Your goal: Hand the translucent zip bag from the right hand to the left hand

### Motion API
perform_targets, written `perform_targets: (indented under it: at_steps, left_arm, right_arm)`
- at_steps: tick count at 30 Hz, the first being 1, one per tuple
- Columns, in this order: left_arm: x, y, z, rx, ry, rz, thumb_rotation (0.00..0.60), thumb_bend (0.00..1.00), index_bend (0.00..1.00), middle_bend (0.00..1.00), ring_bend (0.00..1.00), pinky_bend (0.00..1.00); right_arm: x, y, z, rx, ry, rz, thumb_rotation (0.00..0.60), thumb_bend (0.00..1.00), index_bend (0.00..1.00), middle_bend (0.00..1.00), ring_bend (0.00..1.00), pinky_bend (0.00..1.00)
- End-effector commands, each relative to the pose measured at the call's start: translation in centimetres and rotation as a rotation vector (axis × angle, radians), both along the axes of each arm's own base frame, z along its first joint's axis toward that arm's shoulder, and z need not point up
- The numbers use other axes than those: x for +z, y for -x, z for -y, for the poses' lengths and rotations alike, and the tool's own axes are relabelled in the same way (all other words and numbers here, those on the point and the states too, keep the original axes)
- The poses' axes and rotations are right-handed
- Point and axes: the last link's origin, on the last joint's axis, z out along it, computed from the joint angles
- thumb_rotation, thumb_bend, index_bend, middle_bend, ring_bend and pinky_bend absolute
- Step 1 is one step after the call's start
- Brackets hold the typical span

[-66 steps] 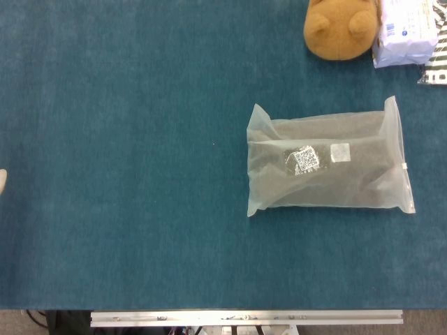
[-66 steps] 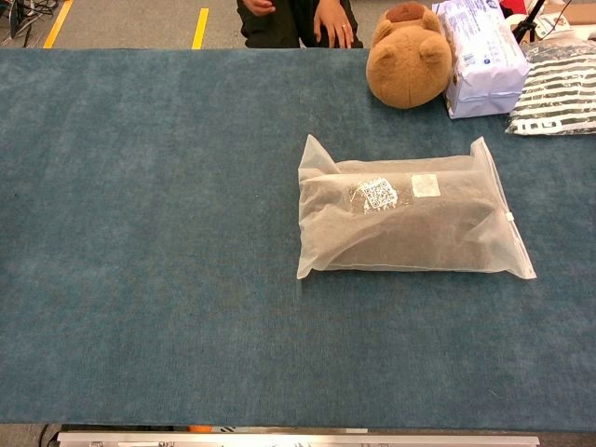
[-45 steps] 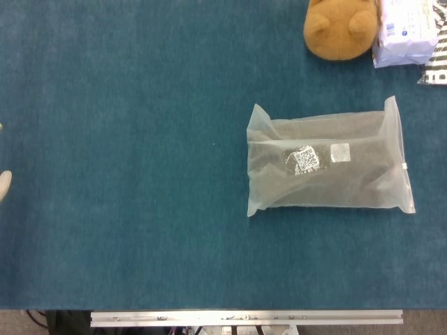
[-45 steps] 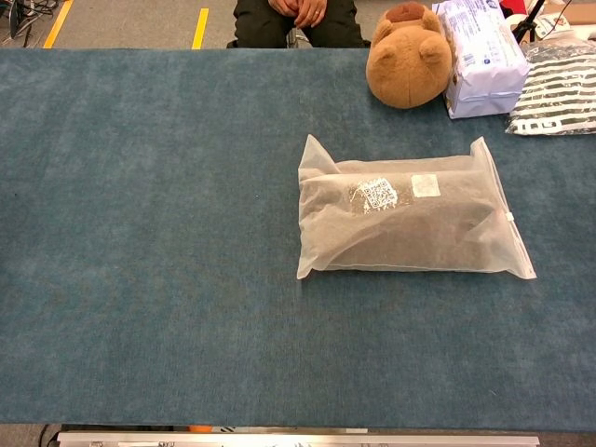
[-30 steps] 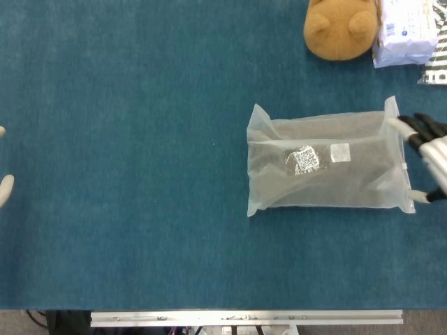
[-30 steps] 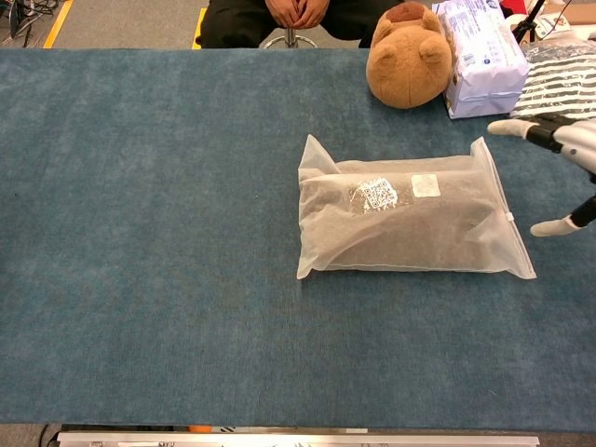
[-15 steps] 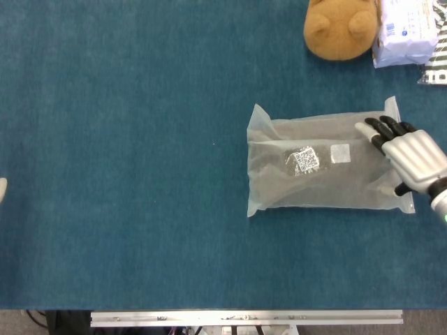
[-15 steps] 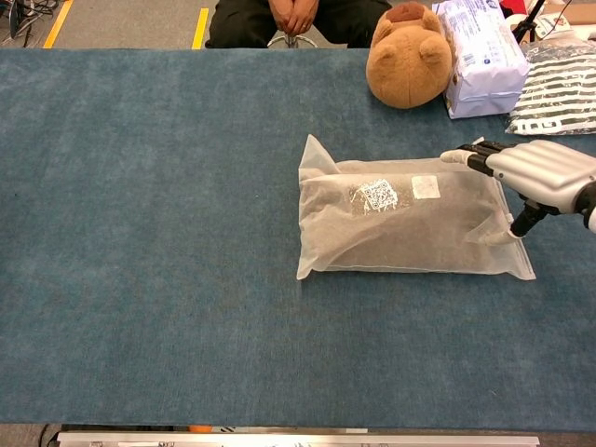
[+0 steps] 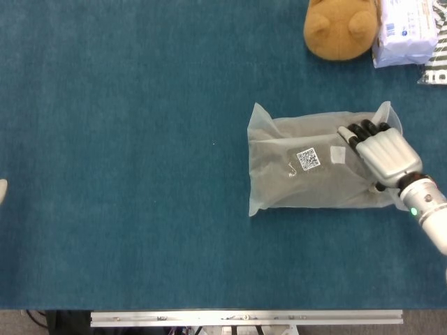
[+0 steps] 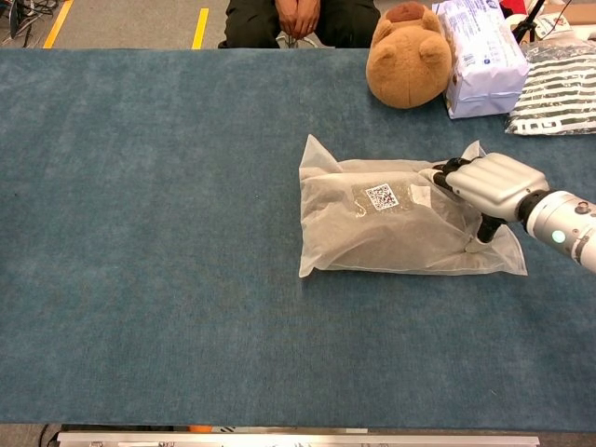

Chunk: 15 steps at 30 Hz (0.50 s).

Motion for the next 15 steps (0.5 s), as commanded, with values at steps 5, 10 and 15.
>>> perform_targets:
  at_steps: [5, 10, 15]
  left_arm:
    - [0.2, 0.1, -0.1, -0.002, 0.006, 0.006, 0.6, 0.3, 0.24, 0.12, 0.05, 0.16]
    - [0.1, 0.1, -0.8, -0.013, 0.03, 0.003, 0.6, 0.3, 0.24, 0.12, 0.05, 0.16]
    - [-0.1, 0.1, -1.9, -0.022, 0.059, 0.013, 0.6, 0.3, 0.24, 0.12, 0.06, 0.16]
  right_arm:
    - [-0.4, -0.5, 0.4, 0.06, 0.068, 0.013, 0.6, 0.51, 0.53, 0.51, 0.54, 0.69]
    - [0.3, -0.9, 0.3, 0.097, 0.096, 0.058, 0.6, 0.55, 0.62, 0.6, 0.65, 0.85]
    - [1.5, -1.5, 0.2, 0.125, 0.12, 0.102, 0.6, 0.55, 0.67, 0.65, 0.69, 0.91]
